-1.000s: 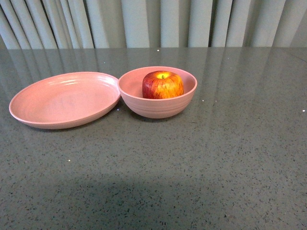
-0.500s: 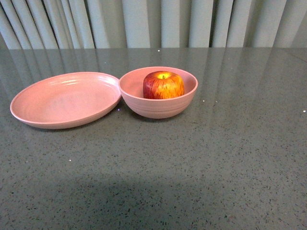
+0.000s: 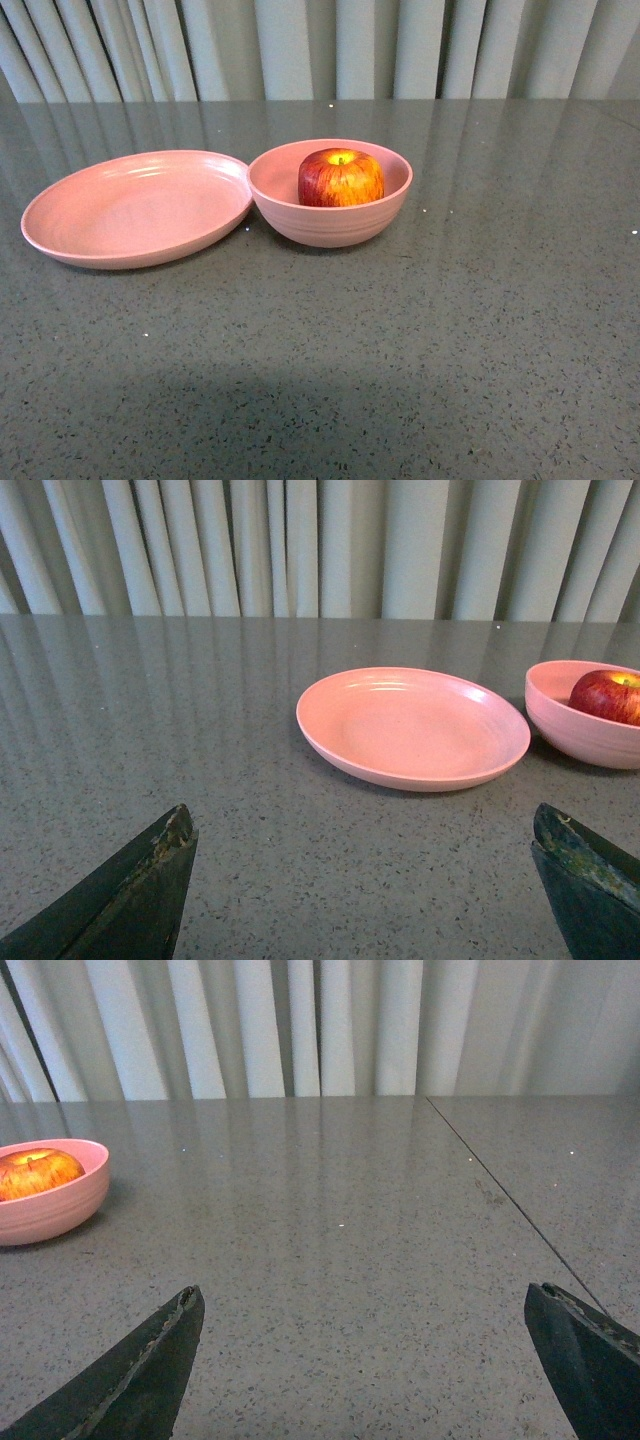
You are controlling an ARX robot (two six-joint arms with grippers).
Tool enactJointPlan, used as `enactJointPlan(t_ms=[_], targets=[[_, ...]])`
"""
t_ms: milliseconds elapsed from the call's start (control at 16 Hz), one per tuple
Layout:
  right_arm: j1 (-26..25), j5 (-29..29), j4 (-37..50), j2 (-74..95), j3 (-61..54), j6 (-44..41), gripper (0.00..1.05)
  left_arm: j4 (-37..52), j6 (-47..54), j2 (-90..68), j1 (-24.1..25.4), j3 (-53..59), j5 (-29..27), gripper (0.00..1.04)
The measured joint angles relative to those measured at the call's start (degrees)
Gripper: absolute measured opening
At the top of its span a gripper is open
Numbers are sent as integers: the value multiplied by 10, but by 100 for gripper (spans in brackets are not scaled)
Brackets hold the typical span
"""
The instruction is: Move apple from plate to bowl
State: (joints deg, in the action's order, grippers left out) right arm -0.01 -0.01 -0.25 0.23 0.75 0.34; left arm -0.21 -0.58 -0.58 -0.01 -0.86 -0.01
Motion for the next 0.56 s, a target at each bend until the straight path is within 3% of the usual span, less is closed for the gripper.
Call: enactJointPlan(t_ms=[562], targets=[[0, 0, 0, 0, 0, 0, 98, 0, 0, 0, 0, 0, 0, 98]])
